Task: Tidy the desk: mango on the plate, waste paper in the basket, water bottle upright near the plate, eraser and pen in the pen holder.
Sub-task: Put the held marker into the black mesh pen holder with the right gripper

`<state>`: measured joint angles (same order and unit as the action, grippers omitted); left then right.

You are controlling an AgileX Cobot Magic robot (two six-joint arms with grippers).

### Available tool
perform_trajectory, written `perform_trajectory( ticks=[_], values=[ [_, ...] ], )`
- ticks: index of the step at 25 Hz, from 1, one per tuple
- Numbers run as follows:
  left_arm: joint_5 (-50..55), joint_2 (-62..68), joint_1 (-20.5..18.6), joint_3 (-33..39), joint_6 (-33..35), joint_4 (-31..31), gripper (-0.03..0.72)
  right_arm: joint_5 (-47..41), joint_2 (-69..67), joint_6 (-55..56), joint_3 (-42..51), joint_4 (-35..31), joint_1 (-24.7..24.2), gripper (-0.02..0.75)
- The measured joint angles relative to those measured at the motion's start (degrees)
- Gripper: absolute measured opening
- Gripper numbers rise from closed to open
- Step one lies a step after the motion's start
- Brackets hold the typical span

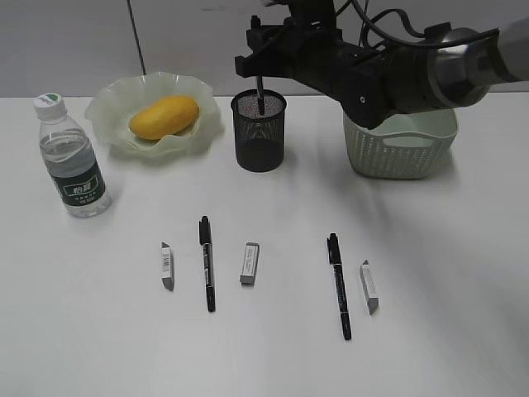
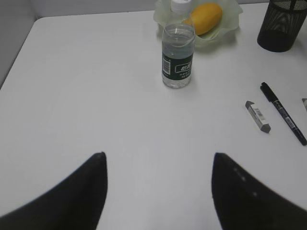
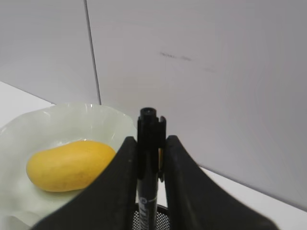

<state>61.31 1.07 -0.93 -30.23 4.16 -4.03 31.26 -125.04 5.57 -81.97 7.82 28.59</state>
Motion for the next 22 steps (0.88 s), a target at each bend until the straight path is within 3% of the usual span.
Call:
perform_trajectory(
  ticks=[3, 7, 9, 16, 22],
  values=[
    [0.0, 0.0, 0.0, 0.0, 0.0, 0.0, 0.515, -1.8, -0.1, 0.0, 0.0, 0.0, 0.0, 0.160],
    [0.0, 0.0, 0.0, 0.0, 0.0, 0.0, 0.515, -2.1, -0.1, 0.0, 0.0, 0.0, 0.0, 0.382],
    [0.0, 0.0, 0.0, 0.0, 0.0, 0.0, 0.515, -2.1, -0.1, 0.0, 0.0, 0.0, 0.0, 0.452],
    [0.0, 0.0, 0.0, 0.0, 0.0, 0.0, 0.515, -6.5, 3.3, 0.1, 0.0, 0.0, 0.4, 0.489],
    [0.0, 0.0, 0.0, 0.0, 0.0, 0.0, 0.515, -19.5, 12.7, 0.1, -0.1, 0.0, 1.0, 0.489]
  ],
)
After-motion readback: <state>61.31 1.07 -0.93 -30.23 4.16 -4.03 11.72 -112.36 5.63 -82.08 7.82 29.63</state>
